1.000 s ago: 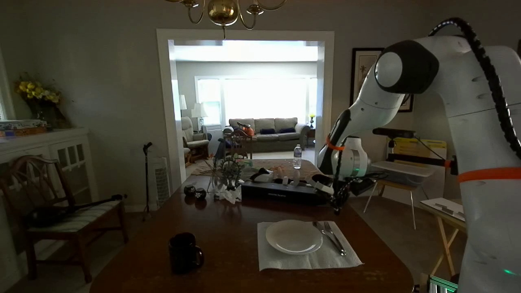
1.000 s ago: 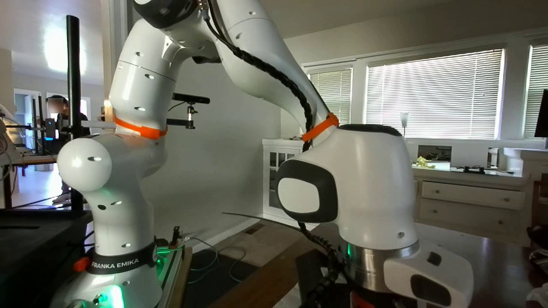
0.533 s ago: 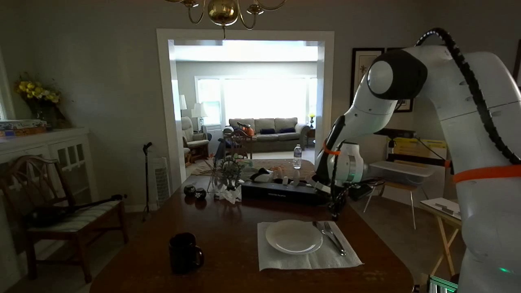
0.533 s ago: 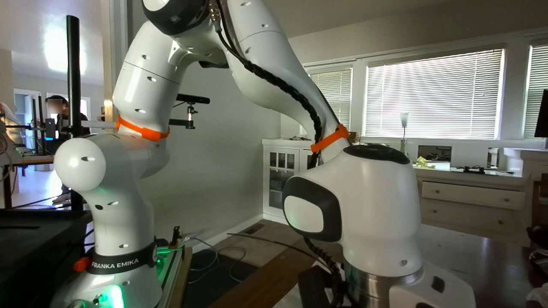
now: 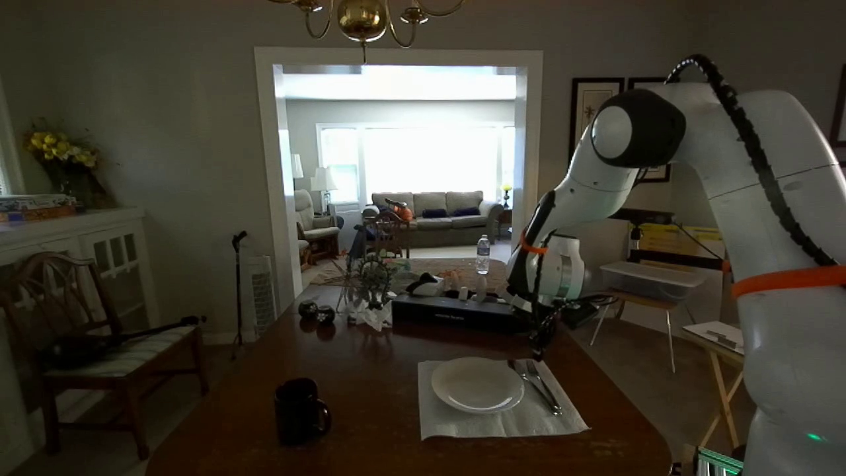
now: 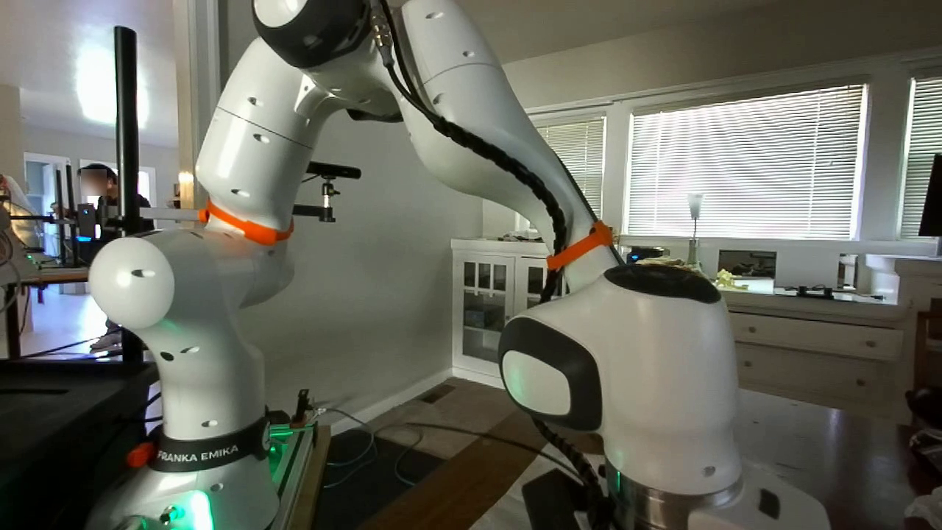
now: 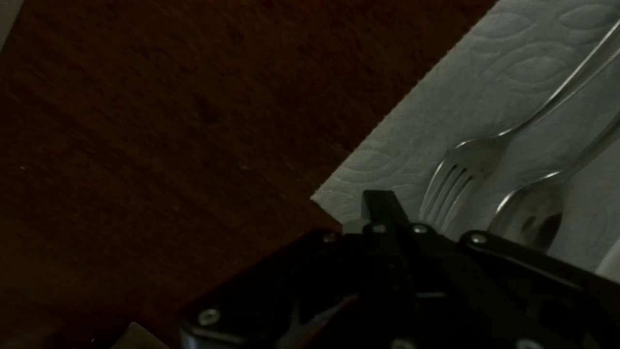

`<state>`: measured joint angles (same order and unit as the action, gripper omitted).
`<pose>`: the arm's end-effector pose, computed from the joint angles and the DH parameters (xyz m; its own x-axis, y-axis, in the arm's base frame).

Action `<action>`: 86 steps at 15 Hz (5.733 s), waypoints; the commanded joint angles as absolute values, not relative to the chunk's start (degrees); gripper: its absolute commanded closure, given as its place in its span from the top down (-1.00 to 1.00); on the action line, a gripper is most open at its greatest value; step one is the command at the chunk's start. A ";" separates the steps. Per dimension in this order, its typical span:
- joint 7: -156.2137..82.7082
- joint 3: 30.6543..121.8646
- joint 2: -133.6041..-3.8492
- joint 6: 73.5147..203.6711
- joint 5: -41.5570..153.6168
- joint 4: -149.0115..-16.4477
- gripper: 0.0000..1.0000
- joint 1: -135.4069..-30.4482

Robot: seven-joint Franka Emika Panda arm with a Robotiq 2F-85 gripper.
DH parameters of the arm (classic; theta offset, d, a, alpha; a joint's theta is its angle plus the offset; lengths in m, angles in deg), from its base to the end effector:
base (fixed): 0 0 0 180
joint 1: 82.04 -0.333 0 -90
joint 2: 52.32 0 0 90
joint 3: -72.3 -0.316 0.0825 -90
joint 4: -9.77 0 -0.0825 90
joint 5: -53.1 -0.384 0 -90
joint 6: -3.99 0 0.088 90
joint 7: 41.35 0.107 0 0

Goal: Turn the plate to the right

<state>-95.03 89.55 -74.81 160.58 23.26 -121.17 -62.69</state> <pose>0.4154 -0.3377 0.1942 0.9788 -0.1456 0.1440 -0.1438 -0.9893 -0.0232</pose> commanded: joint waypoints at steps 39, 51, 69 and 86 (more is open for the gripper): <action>-88.22 72.38 -92.60 166.07 37.13 -94.41 -1.00 -50.59; -70.45 76.95 -67.05 161.02 43.90 -115.36 -1.00 -57.59; -56.94 79.26 -48.15 151.53 49.68 -131.97 -1.00 -71.65; -66.55 74.31 -52.63 162.57 46.48 -142.08 -1.00 -81.89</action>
